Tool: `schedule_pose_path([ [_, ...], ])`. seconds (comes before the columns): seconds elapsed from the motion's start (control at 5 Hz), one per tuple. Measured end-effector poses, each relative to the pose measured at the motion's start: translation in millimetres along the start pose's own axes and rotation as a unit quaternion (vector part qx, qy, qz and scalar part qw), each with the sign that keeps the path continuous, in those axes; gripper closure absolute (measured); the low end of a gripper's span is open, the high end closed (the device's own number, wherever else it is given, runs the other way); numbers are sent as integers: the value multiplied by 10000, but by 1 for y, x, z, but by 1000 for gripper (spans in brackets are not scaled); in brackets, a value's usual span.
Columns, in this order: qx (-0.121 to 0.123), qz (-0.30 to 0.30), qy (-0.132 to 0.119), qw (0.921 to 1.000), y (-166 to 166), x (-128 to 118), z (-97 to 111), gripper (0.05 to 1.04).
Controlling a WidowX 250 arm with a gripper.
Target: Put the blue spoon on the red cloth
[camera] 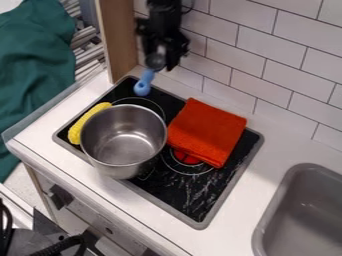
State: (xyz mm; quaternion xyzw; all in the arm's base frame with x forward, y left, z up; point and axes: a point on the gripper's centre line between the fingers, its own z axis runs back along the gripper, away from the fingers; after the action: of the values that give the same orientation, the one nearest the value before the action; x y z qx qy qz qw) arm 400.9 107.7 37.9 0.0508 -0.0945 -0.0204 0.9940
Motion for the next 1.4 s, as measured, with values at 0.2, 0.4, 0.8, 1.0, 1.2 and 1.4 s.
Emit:
schedule_pose_path([
  [0.2, 132, -174, -206, 9996, -26, 9, 22, 471],
  [0.4, 145, -304, -258, 9991, -62, 15, 35, 471],
  [0.8, -200, -214, 110, 9995, -99, -16, 12, 471],
  [1.0, -272, -179, 193, 9993, -102, -28, 1, 471],
  [1.2, -297, -252, 435, 9983, -105, -36, -17, 471],
  [1.4, -300, -266, 550, 9977, -106, -40, -25, 471],
])
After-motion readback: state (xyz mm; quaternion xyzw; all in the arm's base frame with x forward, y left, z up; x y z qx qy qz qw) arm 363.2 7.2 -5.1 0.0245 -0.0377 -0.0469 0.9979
